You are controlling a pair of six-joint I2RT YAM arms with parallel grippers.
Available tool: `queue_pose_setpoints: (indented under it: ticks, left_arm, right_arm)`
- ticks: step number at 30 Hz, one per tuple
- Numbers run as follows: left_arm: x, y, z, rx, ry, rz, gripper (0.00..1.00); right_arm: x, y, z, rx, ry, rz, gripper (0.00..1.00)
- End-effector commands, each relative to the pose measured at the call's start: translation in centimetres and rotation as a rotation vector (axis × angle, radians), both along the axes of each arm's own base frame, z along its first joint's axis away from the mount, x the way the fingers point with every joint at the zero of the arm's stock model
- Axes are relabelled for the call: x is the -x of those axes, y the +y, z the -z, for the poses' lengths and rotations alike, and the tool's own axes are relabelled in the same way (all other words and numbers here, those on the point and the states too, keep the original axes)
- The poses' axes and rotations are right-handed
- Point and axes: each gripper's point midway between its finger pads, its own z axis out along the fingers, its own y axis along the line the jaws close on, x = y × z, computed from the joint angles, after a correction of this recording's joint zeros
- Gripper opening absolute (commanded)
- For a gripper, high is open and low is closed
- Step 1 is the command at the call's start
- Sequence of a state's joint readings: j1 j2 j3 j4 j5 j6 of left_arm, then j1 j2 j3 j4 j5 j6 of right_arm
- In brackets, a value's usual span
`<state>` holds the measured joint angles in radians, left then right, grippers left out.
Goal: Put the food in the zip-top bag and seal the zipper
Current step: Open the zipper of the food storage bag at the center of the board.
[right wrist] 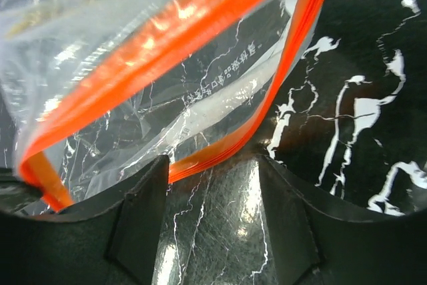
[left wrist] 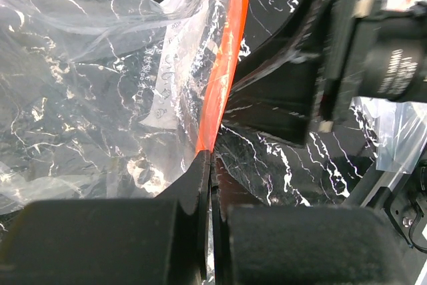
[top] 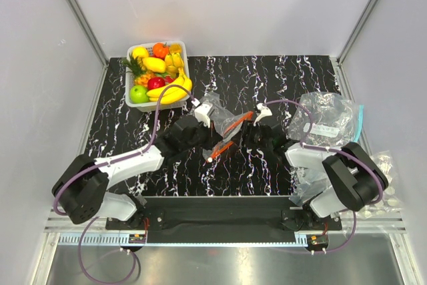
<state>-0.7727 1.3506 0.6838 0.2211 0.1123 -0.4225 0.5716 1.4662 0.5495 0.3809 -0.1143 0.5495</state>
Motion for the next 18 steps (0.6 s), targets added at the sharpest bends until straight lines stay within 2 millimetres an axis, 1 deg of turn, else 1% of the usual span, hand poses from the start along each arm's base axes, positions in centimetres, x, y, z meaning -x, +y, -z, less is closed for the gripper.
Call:
queue_pose_setpoints:
  ticks: [1, 3, 4, 5, 6, 8, 9, 10, 11, 12, 13, 14, 15, 16, 17, 18]
  left_arm:
    - [-0.7, -0.6, -3.2, 0.077, -0.086, 0.007, 0.00]
    - [-0.7, -0.6, -3.3, 0.078, -0.088, 0.009, 0.00]
    - [-0.6, -0.6, -3.4, 0.079, -0.089, 0.009, 0.00]
    - [-0.6, -0.6, -3.5, 0.082, -0.090, 0.009, 0.00]
    - [-0.5, -0.6, -3.6, 0.082, -0.092, 0.011, 0.00]
    - [-0.7, -0.3, -3.8, 0.081, -0.099, 0.000, 0.00]
    - [-0.6, -0.3, -3.9, 0.082, -0.099, 0.001, 0.00]
    - [-0.6, -0.1, -3.8, 0.072, -0.099, -0.004, 0.00]
    - [-0.6, 0.1, -3.9, 0.063, -0.104, -0.008, 0.00]
    - [-0.2, -0.1, -4.6, 0.066, -0.118, -0.010, 0.00]
    - [0.0, 0.2, -4.6, 0.049, -0.106, -0.028, 0.00]
    - [-0.5, 0.1, -6.0, 0.059, -0.123, -0.060, 0.00]
    - [-0.1, 0.1, -6.4, 0.054, -0.108, -0.057, 0.00]
    - [-0.1, -0.2, -7.2, 0.060, -0.112, -0.053, 0.00]
    - [-0.4, -0.7, -8.9, 0.081, -0.130, -0.049, 0.00]
    - [-0.1, -1.1, -8.9, 0.071, -0.111, -0.037, 0.00]
  right_arm:
    - [-0.8, 2.4, -1.8, -0.073, -0.035, -0.057, 0.62]
    - [-0.9, 2.7, -1.8, -0.074, -0.033, -0.061, 0.55]
    - [-1.0, 2.7, -1.7, -0.072, -0.034, -0.056, 0.49]
    - [-1.1, 2.7, -1.8, -0.072, -0.036, -0.054, 0.45]
    - [-1.1, 2.6, -1.9, -0.070, -0.042, -0.051, 0.36]
    - [-1.2, 2.1, -2.1, -0.054, -0.052, -0.032, 0.23]
    - [-1.2, 1.9, -2.9, -0.053, -0.073, -0.023, 0.14]
    - [-1.3, 1.1, -2.6, -0.018, -0.073, 0.005, 0.10]
    - [-1.3, 0.5, -2.5, 0.007, -0.065, 0.031, 0.03]
    - [-1.4, -0.3, -2.8, 0.030, -0.061, 0.063, 0.00]
    - [-1.3, -1.7, -2.2, 0.116, -0.022, 0.105, 0.00]
    - [-1.2, -2.5, -2.4, 0.155, -0.005, 0.130, 0.00]
    - [0.0, -4.0, -2.2, 0.218, 0.045, 0.155, 0.00]
    - [-0.1, -5.1, -2.9, 0.240, 0.035, 0.204, 0.00]
    - [-0.1, -5.6, -4.1, 0.244, 0.022, 0.223, 0.00]
    - [0.8, -6.6, -5.7, 0.248, 0.008, 0.244, 0.00]
